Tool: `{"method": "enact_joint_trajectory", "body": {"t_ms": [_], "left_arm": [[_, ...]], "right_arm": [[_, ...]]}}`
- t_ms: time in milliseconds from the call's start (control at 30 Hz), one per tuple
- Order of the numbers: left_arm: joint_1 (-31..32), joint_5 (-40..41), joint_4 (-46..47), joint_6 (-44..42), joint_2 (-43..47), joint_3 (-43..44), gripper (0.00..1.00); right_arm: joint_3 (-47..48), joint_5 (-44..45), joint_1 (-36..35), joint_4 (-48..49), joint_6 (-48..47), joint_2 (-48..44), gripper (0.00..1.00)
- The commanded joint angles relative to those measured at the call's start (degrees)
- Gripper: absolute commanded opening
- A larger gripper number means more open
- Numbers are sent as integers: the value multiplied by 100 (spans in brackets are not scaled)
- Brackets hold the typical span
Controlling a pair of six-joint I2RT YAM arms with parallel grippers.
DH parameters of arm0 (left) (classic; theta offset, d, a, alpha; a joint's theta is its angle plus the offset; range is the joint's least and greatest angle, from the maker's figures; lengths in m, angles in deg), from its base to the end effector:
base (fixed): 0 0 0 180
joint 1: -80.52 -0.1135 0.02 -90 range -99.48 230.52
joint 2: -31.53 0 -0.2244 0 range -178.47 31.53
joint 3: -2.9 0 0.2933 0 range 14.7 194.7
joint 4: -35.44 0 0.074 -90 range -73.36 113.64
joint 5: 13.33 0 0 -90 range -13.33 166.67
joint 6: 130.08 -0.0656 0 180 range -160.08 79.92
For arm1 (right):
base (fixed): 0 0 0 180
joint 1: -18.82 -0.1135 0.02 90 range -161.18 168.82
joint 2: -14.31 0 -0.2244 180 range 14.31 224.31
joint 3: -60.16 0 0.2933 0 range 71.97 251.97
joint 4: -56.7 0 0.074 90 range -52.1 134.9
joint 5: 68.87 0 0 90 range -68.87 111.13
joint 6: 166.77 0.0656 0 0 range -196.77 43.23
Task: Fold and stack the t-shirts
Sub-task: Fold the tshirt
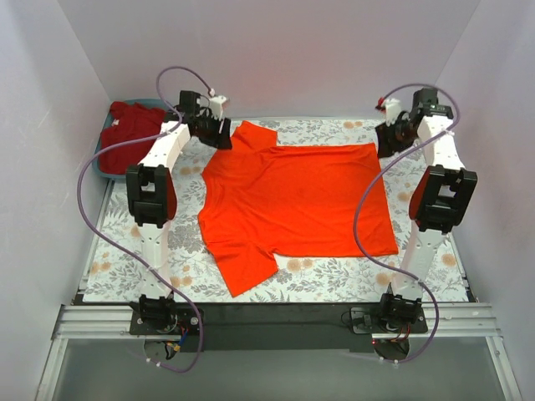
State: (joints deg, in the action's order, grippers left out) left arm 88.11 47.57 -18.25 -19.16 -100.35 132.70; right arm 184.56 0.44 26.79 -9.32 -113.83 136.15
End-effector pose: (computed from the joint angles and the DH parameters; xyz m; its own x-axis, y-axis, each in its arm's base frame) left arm 0.5279 -0.1025 0.1614 -0.9036 -0.1944 -0.3819 0.0685 0.8143 -0.5764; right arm 0.4903 -0.0452 0.1961 -0.6910 -0.4725 -0.5471 -0.5552 0.8315 -0.0170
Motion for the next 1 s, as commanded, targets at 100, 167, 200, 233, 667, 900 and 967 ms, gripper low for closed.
{"method": "enact_joint_trajectory", "body": {"t_ms": [100,167,200,233,667,900,967], "left_arm": [[14,18,1873,1437,-628,1032,59],[14,185,2262,1685,-847,1085,60],[23,212,2569,1782,-918,1103,61],[40,264,2693,1792,-997,1155,61],[304,1301,3257,1580,-2193,1788,64],[321,1047,3643,1704,-2378,1806,68],[330,986,3705,1713,-2422,1806,68]], "right_arm": [[1947,-296,73,560,735,1269,56],[1959,-191,73,850,927,1438,55],[1881,-138,73,1243,1007,1517,54],[1819,-85,73,1412,1051,1561,54],[1476,223,-32,2749,1412,2080,61],[1388,205,-58,2802,1386,2186,63],[1362,171,-58,2811,1351,2230,63]]}}
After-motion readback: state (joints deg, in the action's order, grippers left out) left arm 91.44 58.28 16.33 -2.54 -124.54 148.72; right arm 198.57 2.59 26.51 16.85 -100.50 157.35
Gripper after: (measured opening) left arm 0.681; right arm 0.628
